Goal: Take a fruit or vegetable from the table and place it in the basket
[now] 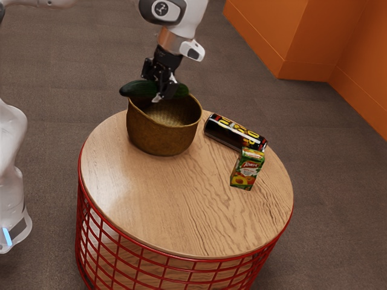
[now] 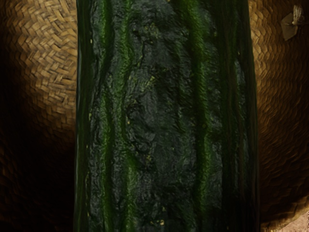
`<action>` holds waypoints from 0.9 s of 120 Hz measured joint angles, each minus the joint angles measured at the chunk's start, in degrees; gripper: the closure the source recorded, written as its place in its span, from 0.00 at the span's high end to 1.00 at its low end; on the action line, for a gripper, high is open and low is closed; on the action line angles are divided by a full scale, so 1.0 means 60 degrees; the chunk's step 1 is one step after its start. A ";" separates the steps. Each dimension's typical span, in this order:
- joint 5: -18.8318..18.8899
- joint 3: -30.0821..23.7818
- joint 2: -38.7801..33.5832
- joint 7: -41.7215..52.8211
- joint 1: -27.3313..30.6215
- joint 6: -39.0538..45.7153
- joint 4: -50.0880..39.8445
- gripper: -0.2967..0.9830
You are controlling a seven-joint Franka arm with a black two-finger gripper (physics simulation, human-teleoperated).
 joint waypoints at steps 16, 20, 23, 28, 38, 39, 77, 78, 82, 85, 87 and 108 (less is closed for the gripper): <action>-0.0232 0.0153 -0.0007 -0.0054 -0.0020 -0.0150 0.0000 0.38; -0.0280 0.0182 -0.0008 -0.0065 -0.0027 -0.0175 0.0000 0.38; -0.0309 0.0196 -0.0009 -0.0072 -0.0036 -0.0190 0.0004 0.38; -0.0351 0.0216 -0.0012 -0.0083 -0.0057 -0.0213 0.0009 0.46; -0.0410 0.0288 -0.0014 -0.0101 -0.0081 -0.0243 0.0007 0.60; -0.0414 0.0293 -0.0015 -0.0103 -0.0082 -0.0246 0.0006 0.61; -0.0544 0.0323 -0.0028 -0.0118 -0.0165 -0.0285 0.0193 0.75; -0.0529 0.0316 -0.0037 -0.0113 -0.0193 -0.0285 0.0268 0.75; -0.0431 0.0273 -0.0076 -0.0091 -0.0306 -0.0287 0.0633 0.76; -0.0281 0.0162 -0.0125 -0.0068 -0.0394 -0.0297 0.1045 0.76; -0.0162 0.0053 -0.0162 -0.0050 -0.0460 -0.0304 0.1300 0.76; 0.0961 -0.2673 -0.0105 0.0265 -0.1046 0.0150 0.1710 0.77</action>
